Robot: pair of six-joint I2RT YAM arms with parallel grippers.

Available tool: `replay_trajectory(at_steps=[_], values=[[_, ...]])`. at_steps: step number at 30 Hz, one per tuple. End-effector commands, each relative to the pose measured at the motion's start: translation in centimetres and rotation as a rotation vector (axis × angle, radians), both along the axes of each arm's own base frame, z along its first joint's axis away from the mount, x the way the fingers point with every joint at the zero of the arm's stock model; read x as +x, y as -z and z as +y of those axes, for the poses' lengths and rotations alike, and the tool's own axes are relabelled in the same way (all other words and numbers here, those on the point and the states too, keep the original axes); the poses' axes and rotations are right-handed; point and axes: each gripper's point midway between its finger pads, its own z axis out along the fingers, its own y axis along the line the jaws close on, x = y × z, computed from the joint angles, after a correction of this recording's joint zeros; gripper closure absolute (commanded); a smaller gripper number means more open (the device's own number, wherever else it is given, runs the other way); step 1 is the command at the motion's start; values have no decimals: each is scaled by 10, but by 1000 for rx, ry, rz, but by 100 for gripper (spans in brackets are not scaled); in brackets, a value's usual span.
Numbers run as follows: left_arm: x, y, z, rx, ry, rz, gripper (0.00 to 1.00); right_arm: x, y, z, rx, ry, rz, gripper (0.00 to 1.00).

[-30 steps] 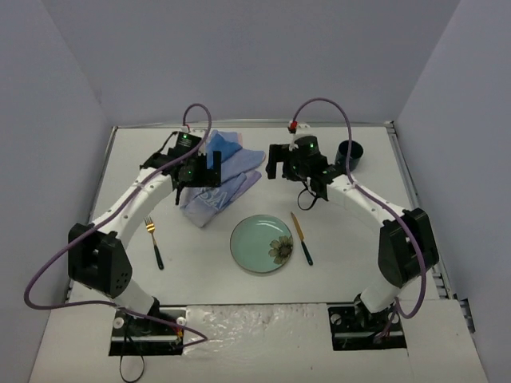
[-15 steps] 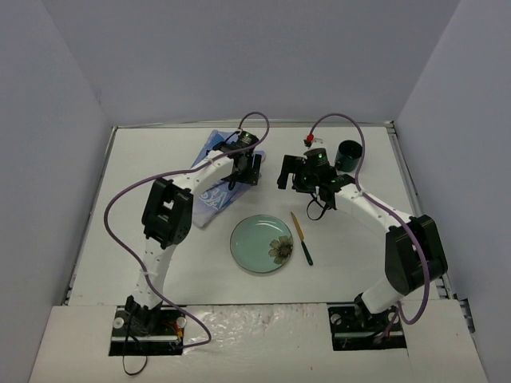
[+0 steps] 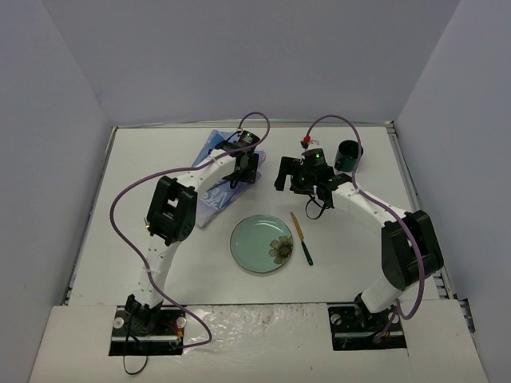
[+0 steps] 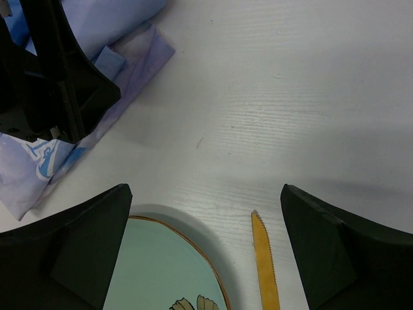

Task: Set the dinner table for one person

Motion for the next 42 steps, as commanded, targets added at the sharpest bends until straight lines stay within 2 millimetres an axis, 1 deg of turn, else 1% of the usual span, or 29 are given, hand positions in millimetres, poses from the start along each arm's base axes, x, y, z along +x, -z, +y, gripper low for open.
replay_trajectory(at_steps=[1,4,12,16,18,20,22,23,24,26,29,32,35,39,42], values=[[21,-24,4,-19,-27,-69,47,18,-27,17,50,-27,-73,3],[23,-22,4,-17,-25,-65,52,21,-25,19,50,-30,-71,3],[23,-11,6,3,-26,-48,58,34,-20,23,43,-21,-72,4],[24,-15,8,5,-28,-51,72,44,-15,29,44,-25,-74,4],[23,-23,9,0,-27,-62,83,51,-10,33,41,-23,-72,4],[22,-28,10,-5,-27,-67,89,58,-6,39,41,-21,-70,5],[22,-33,12,-11,-31,-73,97,64,4,45,35,-22,-57,8],[22,-34,12,-12,-32,-74,97,68,0,47,41,-21,-68,8],[22,-36,15,-14,-40,-78,99,73,4,52,36,-22,-69,9],[22,-38,18,-17,-48,-78,100,78,15,59,20,-24,-61,10],[22,-43,23,-31,-69,-77,100,92,21,76,2,-25,-76,13],[21,-52,32,-51,-103,-84,100,98,39,86,-33,-17,-69,17],[21,-61,39,-75,-124,-97,100,106,49,95,-57,-12,-76,24],[21,-65,46,-96,-142,-97,100,115,63,107,-69,-15,-75,29],[20,-64,49,-103,-149,-92,100,115,73,112,-84,-18,-65,32]])
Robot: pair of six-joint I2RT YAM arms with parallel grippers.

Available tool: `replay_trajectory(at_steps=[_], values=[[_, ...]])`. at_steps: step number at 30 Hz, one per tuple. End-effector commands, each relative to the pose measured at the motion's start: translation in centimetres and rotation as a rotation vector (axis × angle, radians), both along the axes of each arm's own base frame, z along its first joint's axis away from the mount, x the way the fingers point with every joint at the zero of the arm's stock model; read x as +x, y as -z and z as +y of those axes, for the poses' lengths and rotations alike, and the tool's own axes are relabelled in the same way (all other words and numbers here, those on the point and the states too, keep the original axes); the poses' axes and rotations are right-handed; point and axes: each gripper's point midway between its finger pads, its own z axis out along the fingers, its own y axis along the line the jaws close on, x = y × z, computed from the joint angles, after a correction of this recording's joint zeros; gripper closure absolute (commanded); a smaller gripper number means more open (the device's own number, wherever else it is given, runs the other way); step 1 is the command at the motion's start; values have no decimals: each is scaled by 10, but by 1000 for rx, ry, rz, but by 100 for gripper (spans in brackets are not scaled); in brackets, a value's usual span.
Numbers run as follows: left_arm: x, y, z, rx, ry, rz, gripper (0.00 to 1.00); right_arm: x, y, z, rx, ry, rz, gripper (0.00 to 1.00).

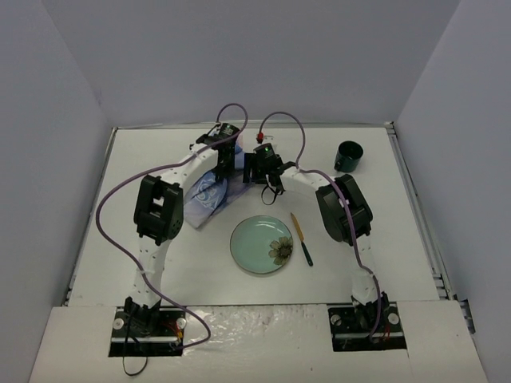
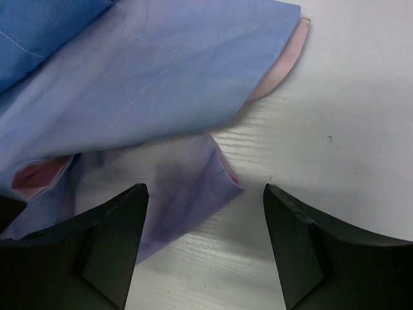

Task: Set the dinner table for one person

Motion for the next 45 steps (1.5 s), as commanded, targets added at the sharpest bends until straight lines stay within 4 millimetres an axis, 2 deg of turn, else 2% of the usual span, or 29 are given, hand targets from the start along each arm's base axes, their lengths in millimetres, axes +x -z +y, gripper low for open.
replay_trajectory(at_steps=[1,8,12,17,19,22,24,27,29,31,32,33,34,36,38,40,41,42,43,45], values=[[8,-49,5,-75,-36,-97,100,16,-11,9,-5,30,-62,33],[7,-52,8,-108,-53,-102,100,0,2,15,-74,3,-29,42],[8,-54,13,-119,-65,-107,100,-12,16,14,-118,-16,7,53],[10,-57,17,-139,-80,-111,100,-19,24,18,-121,-53,38,71],[11,-59,18,-141,-81,-117,100,-19,23,20,-115,-67,38,81],[11,-66,22,-151,-84,-121,100,-13,7,22,-108,-72,11,99],[11,-83,27,-172,-87,-141,100,-6,-13,24,-99,-76,-28,100],[16,-113,51,-200,-123,-184,100,9,-67,23,-66,-77,-120,100],[12,-148,68,-229,-134,-229,100,17,-114,19,-30,-73,-195,100],[13,-182,93,-246,-166,-290,100,22,-149,10,-9,-63,-247,100],[11,-201,105,-252,-179,-322,100,24,-173,6,5,-58,-287,100],[5,-220,117,-256,-189,-356,100,25,-202,1,23,-53,-336,100],[2,-237,128,-261,-201,-388,100,23,-217,-7,24,-47,-350,100],[-9,-282,157,-287,-232,-483,100,20,-264,-27,54,-25,-416,100],[-21,-318,183,-311,-262,-560,100,15,-302,-45,77,-5,-476,100],[-39,-356,217,-311,-316,-648,100,7,-339,-65,87,10,-538,100],[-48,-373,226,-314,-332,-687,100,3,-351,-71,86,19,-557,100],[-58,-388,236,-314,-349,-724,100,-1,-363,-79,86,28,-578,100],[-66,-394,253,-304,-389,-740,100,-8,-378,-90,86,45,-602,100],[-85,-409,270,-310,-442,-777,100,-18,-399,-104,87,63,-634,100]])
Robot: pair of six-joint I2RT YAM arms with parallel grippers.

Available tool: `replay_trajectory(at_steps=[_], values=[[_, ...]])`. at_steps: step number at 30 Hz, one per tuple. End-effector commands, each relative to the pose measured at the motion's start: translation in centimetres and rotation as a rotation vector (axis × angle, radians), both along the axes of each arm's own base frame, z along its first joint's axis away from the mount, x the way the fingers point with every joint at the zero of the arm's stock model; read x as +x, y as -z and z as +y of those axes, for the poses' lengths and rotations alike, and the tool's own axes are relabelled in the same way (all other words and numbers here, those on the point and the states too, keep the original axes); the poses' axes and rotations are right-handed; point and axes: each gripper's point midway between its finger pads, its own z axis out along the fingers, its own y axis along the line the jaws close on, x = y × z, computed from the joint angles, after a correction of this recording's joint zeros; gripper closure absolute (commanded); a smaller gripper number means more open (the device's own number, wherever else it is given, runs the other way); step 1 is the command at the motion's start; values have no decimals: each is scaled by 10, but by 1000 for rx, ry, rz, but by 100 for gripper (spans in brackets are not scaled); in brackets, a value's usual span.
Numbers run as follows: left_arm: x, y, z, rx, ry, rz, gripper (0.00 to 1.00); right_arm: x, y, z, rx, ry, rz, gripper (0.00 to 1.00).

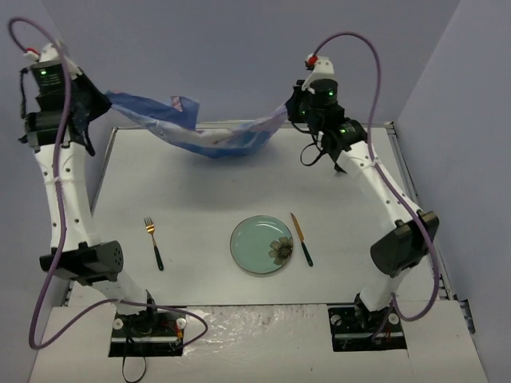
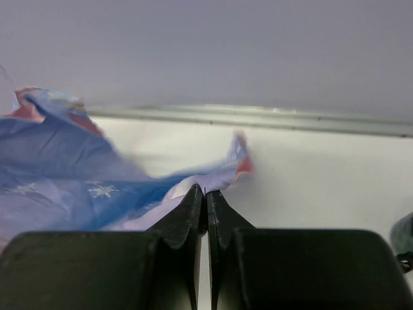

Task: Set the dinner table for one person

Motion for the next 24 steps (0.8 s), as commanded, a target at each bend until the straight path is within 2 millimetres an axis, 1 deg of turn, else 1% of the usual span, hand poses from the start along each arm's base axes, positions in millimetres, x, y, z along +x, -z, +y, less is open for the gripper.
replay_trajectory(at_steps=[1,4,7,11,12,15,16,18,19,20,22,24], values=[[-60,-65,26,-21,-71,-144,100,-31,-89,-36,25,35,-165,100],[-81,-79,39,-17,-123,-178,100,-50,-113,-52,26,60,-203,100],[-99,-92,40,-4,-151,-210,100,-68,-130,-67,28,90,-234,100],[-114,-104,38,1,-170,-246,100,-80,-139,-77,26,101,-251,100],[-115,-104,39,3,-176,-247,100,-83,-140,-78,26,101,-251,100],[-117,-98,42,5,-194,-230,100,-83,-133,-77,20,85,-236,100],[-115,-93,43,2,-199,-217,100,-82,-131,-76,18,76,-230,100],[-108,-84,44,-11,-191,-197,100,-74,-121,-72,10,65,-208,100],[-98,-75,46,-21,-188,-173,100,-65,-112,-68,3,46,-188,100],[-91,-69,47,-27,-183,-160,100,-60,-112,-65,1,36,-189,100],[-73,-56,51,-37,-169,-130,100,-44,-105,-55,-4,1,-174,100],[-42,-39,58,-51,-146,-97,100,-25,-101,-44,-3,-29,-166,100]])
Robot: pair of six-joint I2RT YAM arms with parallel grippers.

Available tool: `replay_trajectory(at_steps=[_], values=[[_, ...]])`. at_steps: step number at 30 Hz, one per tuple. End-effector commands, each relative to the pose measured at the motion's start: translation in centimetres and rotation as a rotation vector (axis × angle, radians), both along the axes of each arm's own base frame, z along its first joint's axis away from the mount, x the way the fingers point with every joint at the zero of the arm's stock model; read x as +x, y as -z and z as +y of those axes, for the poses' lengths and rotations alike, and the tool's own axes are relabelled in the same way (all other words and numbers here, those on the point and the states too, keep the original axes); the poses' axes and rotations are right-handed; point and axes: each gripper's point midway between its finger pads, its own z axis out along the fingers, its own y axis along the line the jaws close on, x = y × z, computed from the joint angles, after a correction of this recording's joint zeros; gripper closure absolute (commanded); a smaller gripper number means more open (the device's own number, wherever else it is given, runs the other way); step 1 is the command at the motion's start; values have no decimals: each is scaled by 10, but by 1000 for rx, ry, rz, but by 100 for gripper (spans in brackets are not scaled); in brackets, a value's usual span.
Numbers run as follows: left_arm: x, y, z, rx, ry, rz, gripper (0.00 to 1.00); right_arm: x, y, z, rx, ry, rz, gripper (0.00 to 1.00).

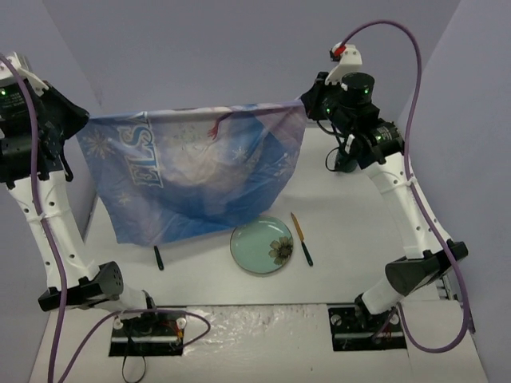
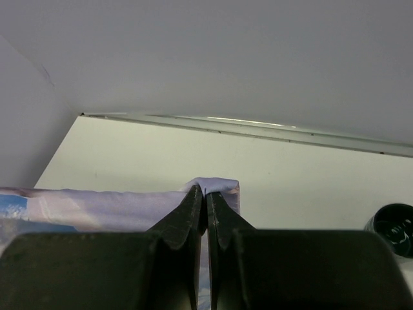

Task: Set the dinner table for one person

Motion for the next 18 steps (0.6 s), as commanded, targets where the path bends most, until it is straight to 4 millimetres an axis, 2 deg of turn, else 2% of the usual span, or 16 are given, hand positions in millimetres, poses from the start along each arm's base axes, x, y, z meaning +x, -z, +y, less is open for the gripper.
replay_trajectory(at_steps=[1,2,3,4,6,7,8,9,10,12,14,15,16,17,18], values=[[63,13,32,14,-26,-18,100,49,-6,5,-18,-7,-54,100],[69,6,32,16,-12,-36,100,64,8,13,-23,-24,-30,100],[81,7,33,12,6,-38,100,74,8,19,-18,-39,-33,100],[95,9,35,2,22,-40,100,83,3,24,-8,-50,-49,100],[127,20,40,-33,51,-42,100,98,-21,32,20,-65,-114,100],[132,8,36,-39,81,-82,100,111,-10,38,16,-72,-102,100],[142,2,36,-59,107,-118,100,121,-7,43,20,-80,-107,100],[159,3,38,-93,128,-148,100,127,-12,46,31,-90,-129,100],[165,-3,37,-109,153,-184,100,134,-22,49,41,-99,-167,100],[172,-19,37,-125,204,-266,100,137,-31,52,52,-116,-210,100],[170,-27,41,-107,209,-297,100,137,-39,54,51,-132,-261,100],[169,-33,43,-79,212,-314,100,130,-56,53,62,-139,-319,100],[165,-37,45,-50,217,-327,100,127,-55,53,53,-147,-339,100],[162,-39,45,-24,223,-330,100,127,-41,54,30,-152,-328,100],[159,-39,45,7,227,-330,100,123,-37,52,18,-155,-341,100]])
